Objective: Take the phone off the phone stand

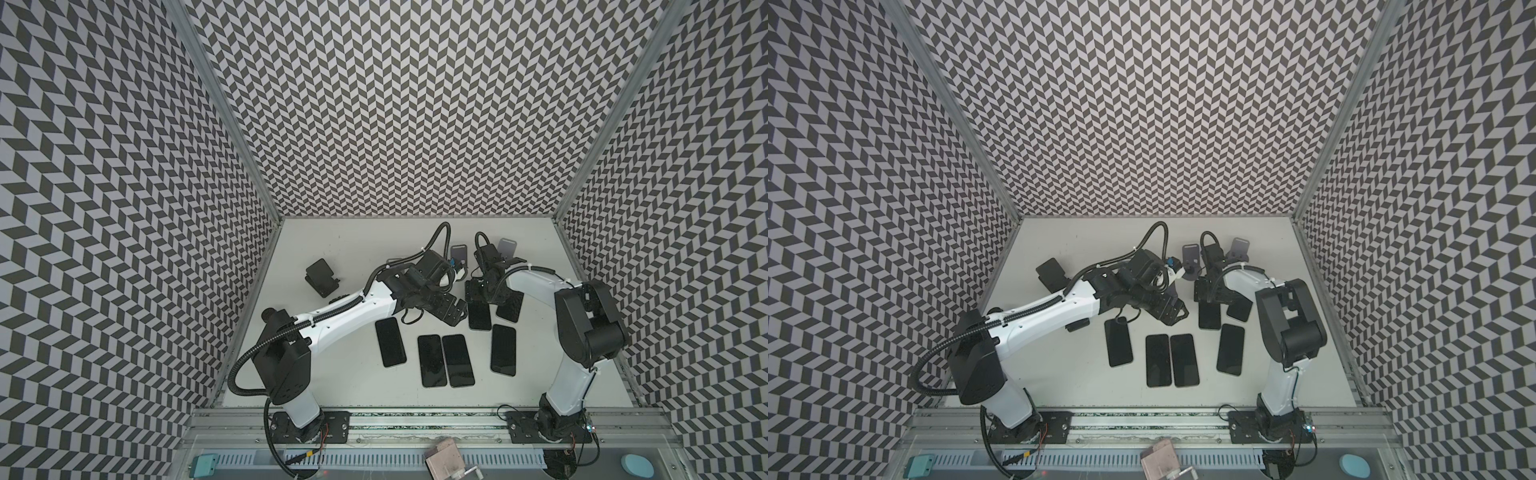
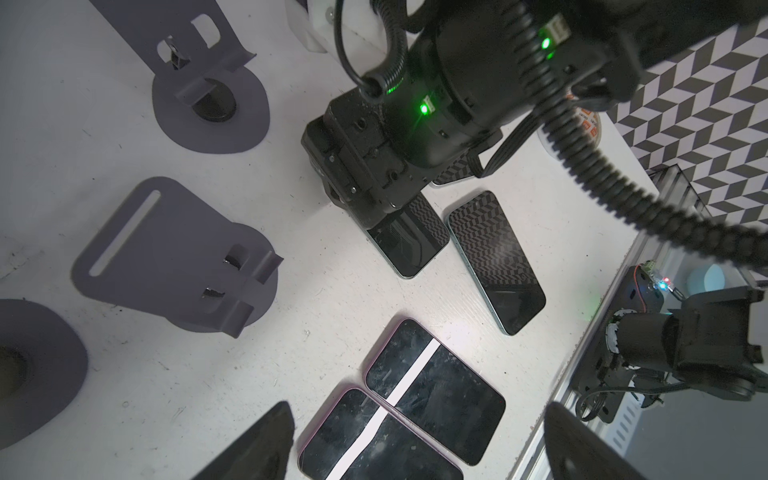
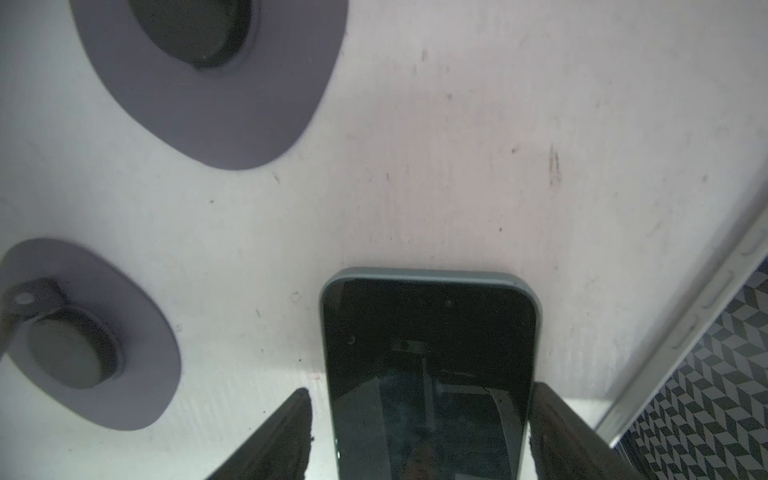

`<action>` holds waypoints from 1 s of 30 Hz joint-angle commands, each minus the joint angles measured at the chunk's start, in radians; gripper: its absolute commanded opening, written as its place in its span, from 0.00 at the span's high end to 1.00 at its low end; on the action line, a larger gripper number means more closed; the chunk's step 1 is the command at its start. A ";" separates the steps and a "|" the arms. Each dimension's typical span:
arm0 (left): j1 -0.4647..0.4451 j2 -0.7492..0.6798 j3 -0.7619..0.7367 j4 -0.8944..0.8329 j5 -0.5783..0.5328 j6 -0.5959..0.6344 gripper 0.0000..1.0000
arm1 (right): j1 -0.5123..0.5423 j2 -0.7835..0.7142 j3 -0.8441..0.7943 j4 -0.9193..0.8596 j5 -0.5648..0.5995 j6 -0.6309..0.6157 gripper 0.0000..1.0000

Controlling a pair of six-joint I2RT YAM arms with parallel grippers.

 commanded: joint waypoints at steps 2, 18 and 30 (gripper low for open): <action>-0.007 -0.044 -0.005 0.042 -0.030 -0.019 0.06 | -0.004 -0.021 -0.008 0.022 -0.008 0.008 0.20; 0.020 -0.117 -0.076 0.144 -0.115 -0.035 0.06 | -0.004 -0.037 -0.086 0.056 0.025 0.063 0.22; 0.061 -0.262 -0.164 0.198 -0.159 -0.008 0.06 | -0.003 -0.016 -0.061 0.022 0.025 0.132 0.27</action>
